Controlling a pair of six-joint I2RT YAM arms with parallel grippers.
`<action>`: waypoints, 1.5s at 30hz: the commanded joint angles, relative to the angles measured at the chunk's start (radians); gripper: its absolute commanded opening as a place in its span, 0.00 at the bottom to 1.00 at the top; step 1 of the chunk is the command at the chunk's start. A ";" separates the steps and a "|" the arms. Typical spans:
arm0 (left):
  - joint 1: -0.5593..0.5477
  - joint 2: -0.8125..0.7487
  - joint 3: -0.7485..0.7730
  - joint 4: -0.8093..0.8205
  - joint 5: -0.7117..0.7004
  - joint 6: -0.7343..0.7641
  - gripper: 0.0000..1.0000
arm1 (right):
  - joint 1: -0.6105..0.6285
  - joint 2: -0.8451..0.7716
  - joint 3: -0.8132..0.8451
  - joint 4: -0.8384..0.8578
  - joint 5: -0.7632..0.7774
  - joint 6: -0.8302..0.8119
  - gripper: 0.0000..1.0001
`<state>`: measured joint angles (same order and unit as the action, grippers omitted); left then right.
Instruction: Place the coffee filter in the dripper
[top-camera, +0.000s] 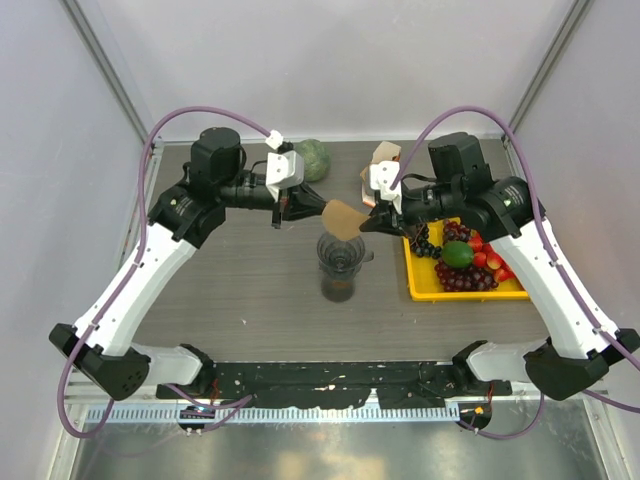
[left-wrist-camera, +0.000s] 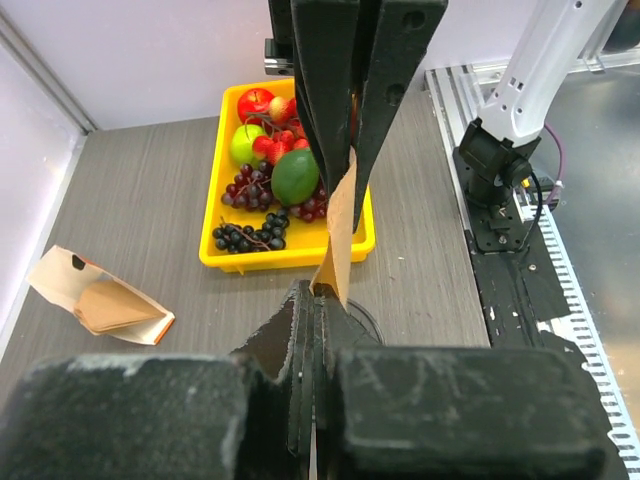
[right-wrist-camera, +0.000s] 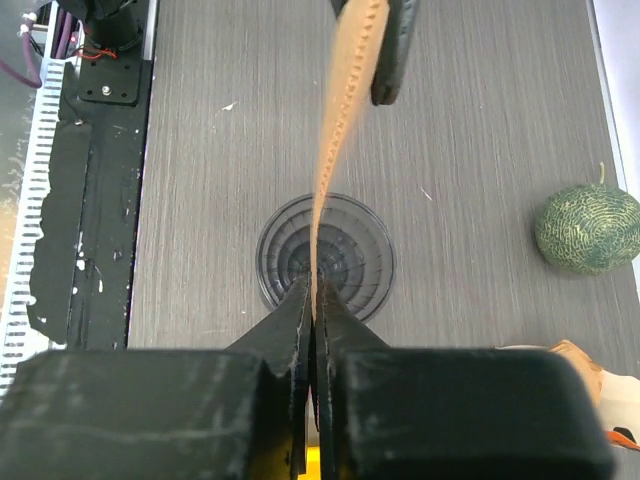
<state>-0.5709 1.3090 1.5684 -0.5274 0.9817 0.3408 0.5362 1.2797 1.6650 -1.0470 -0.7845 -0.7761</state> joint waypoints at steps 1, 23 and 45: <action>-0.006 -0.063 -0.051 0.087 -0.034 -0.026 0.00 | 0.005 0.004 0.038 0.067 0.007 0.035 0.05; -0.017 -0.082 -0.131 0.227 -0.067 -0.101 0.33 | 0.004 -0.026 0.022 0.045 -0.076 -0.086 0.05; -0.035 -0.067 -0.176 0.385 0.034 -0.244 0.17 | 0.002 -0.014 0.029 0.125 -0.130 0.049 0.07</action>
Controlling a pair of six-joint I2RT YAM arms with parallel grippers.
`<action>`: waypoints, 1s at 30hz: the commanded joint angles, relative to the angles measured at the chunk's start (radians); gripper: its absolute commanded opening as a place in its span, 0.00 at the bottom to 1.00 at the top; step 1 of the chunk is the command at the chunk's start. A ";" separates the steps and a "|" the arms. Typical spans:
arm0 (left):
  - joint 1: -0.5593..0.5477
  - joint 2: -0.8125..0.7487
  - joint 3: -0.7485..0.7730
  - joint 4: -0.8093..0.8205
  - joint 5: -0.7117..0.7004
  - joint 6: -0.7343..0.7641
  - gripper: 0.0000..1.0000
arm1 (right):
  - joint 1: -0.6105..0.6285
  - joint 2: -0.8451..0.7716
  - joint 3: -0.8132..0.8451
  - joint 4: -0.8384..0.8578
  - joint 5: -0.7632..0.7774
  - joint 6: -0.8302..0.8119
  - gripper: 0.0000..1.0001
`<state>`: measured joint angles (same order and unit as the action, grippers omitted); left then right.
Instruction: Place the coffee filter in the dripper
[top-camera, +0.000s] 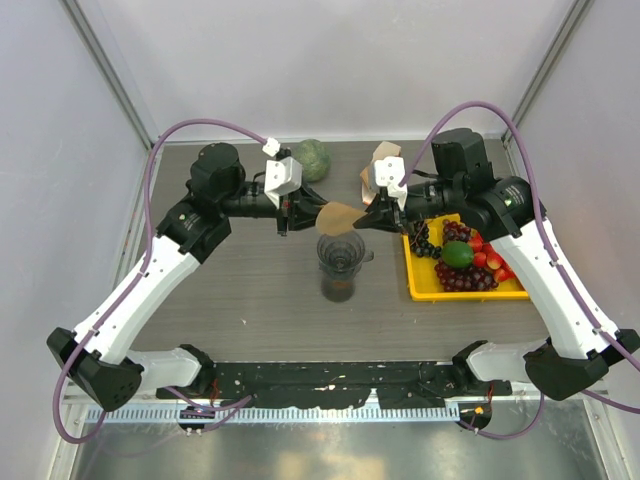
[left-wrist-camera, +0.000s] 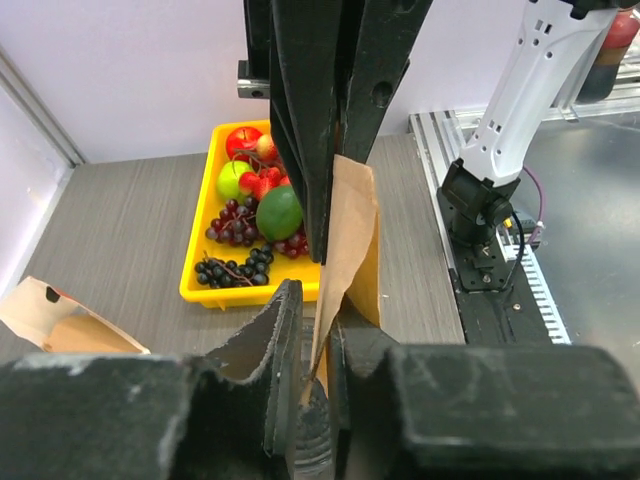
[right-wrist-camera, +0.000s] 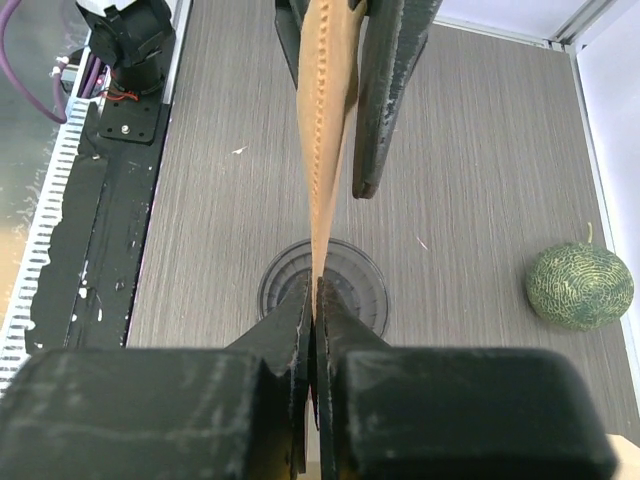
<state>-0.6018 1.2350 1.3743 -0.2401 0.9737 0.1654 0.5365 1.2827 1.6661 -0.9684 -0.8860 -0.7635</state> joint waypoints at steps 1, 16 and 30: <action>-0.003 0.007 0.019 0.101 0.046 -0.079 0.10 | 0.002 -0.017 0.029 0.045 -0.025 0.042 0.10; 0.002 0.041 0.108 -0.093 0.023 -0.033 0.25 | -0.017 0.029 0.098 -0.076 -0.013 -0.007 0.05; -0.024 0.038 0.081 -0.074 -0.041 0.003 0.34 | -0.018 0.059 0.124 -0.062 -0.068 0.073 0.05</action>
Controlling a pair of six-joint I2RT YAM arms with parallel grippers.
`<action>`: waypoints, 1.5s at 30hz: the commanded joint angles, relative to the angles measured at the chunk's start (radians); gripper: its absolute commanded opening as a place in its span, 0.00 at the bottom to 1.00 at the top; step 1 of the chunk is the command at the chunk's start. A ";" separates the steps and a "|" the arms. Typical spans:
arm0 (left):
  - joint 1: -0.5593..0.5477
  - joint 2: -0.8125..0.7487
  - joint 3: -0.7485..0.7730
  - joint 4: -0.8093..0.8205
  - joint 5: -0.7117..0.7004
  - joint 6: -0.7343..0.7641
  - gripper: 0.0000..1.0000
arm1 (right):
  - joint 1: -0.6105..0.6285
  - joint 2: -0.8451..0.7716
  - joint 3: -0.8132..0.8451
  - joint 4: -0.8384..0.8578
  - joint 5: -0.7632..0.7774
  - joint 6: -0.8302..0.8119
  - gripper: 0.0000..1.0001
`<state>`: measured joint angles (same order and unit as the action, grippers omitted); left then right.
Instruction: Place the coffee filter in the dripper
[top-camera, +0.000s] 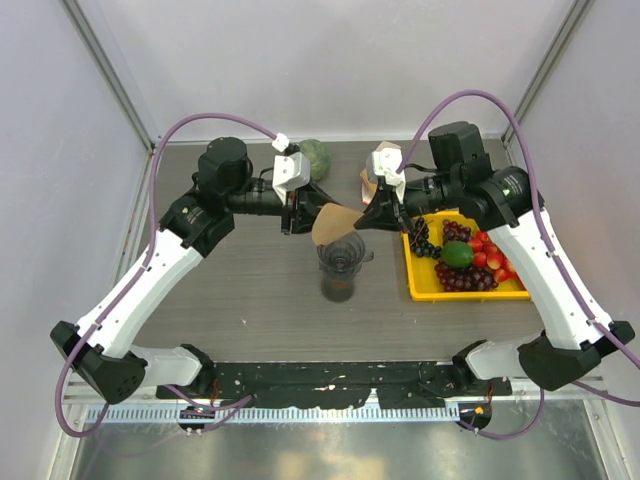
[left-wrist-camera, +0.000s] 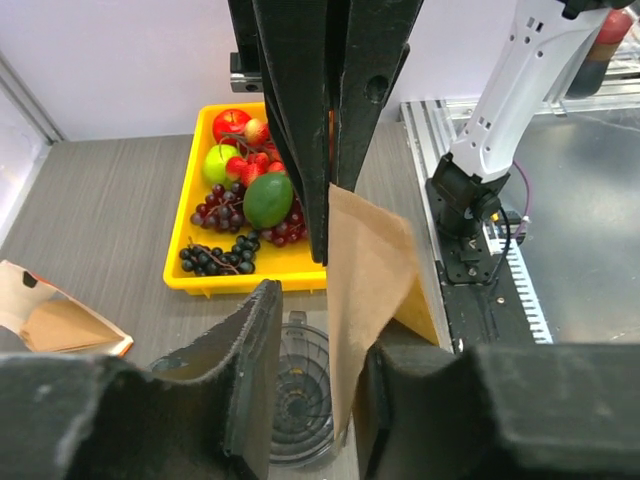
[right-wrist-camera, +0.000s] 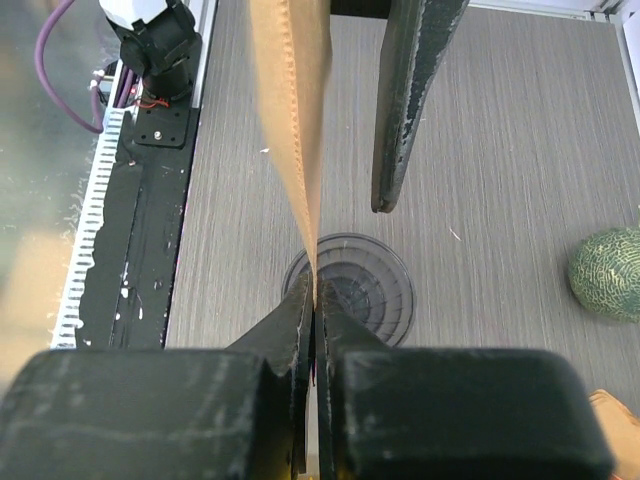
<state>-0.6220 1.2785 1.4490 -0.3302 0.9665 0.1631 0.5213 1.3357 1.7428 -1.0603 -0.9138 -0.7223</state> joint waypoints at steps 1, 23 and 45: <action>-0.004 -0.004 0.010 0.019 -0.044 -0.003 0.29 | -0.001 0.008 0.052 0.033 -0.040 0.038 0.05; 0.097 0.101 0.153 0.219 -0.778 -0.960 0.00 | -0.184 -0.116 -0.319 0.936 0.353 1.026 0.84; 0.157 0.146 0.181 0.146 -0.014 -0.764 0.00 | -0.100 -0.155 -0.176 0.388 0.297 -0.267 0.91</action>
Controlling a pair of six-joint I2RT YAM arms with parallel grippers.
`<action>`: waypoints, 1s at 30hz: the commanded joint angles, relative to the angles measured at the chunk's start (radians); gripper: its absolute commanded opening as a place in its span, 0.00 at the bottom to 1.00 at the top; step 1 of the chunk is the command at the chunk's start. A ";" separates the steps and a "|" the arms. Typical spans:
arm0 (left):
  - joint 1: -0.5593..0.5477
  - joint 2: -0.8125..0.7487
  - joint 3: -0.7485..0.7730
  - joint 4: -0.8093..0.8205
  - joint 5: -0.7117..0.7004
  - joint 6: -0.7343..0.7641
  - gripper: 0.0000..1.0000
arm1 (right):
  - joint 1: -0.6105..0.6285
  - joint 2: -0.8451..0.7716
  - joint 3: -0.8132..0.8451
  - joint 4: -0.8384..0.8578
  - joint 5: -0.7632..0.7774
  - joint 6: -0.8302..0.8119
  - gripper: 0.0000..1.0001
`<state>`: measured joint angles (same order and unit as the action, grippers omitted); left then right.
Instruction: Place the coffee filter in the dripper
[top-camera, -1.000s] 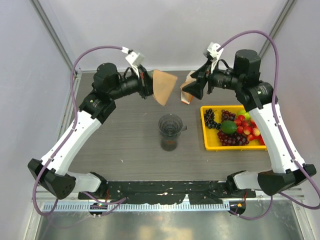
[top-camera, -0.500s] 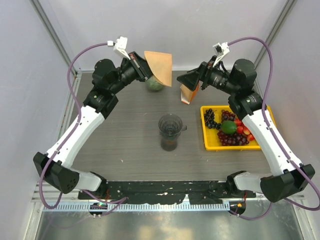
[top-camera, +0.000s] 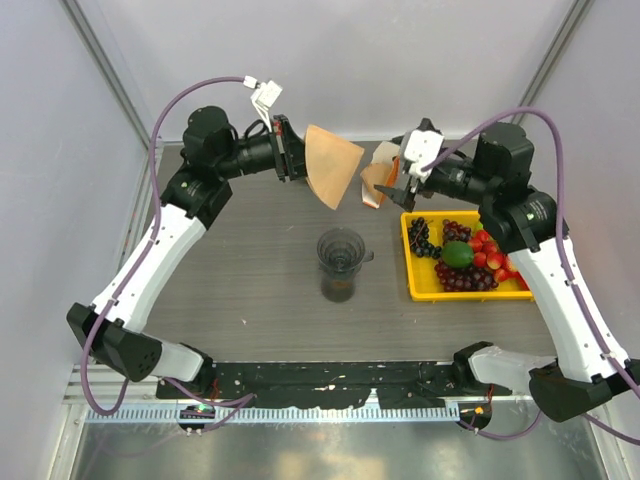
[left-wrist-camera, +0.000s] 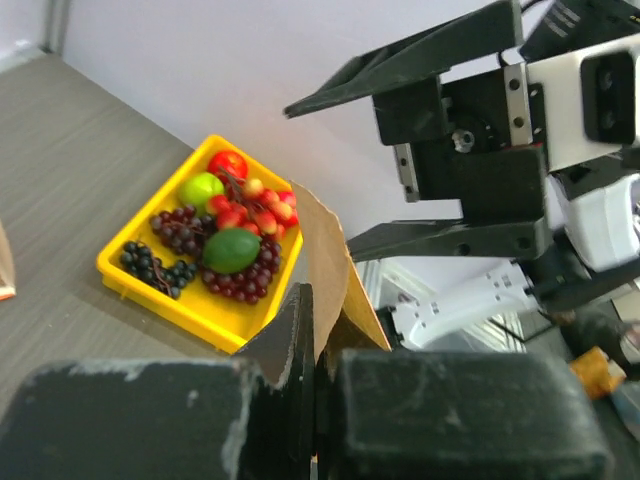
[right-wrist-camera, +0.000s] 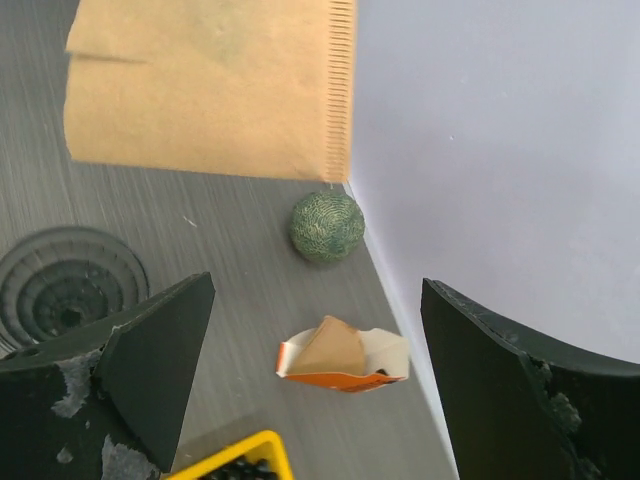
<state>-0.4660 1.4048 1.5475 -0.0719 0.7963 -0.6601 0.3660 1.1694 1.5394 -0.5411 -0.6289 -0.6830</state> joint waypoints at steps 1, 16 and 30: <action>0.000 0.026 0.095 -0.130 0.165 0.060 0.00 | 0.089 0.007 0.018 -0.128 0.046 -0.334 0.91; -0.036 0.034 0.126 -0.331 0.124 0.162 0.00 | 0.185 0.068 0.051 -0.146 0.097 -0.369 0.85; -0.056 0.053 0.166 -0.404 0.093 0.197 0.00 | 0.223 0.070 0.070 -0.158 0.113 -0.374 0.56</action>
<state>-0.5171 1.4593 1.6779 -0.4614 0.8974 -0.4835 0.5835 1.2465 1.5677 -0.7059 -0.5282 -1.0451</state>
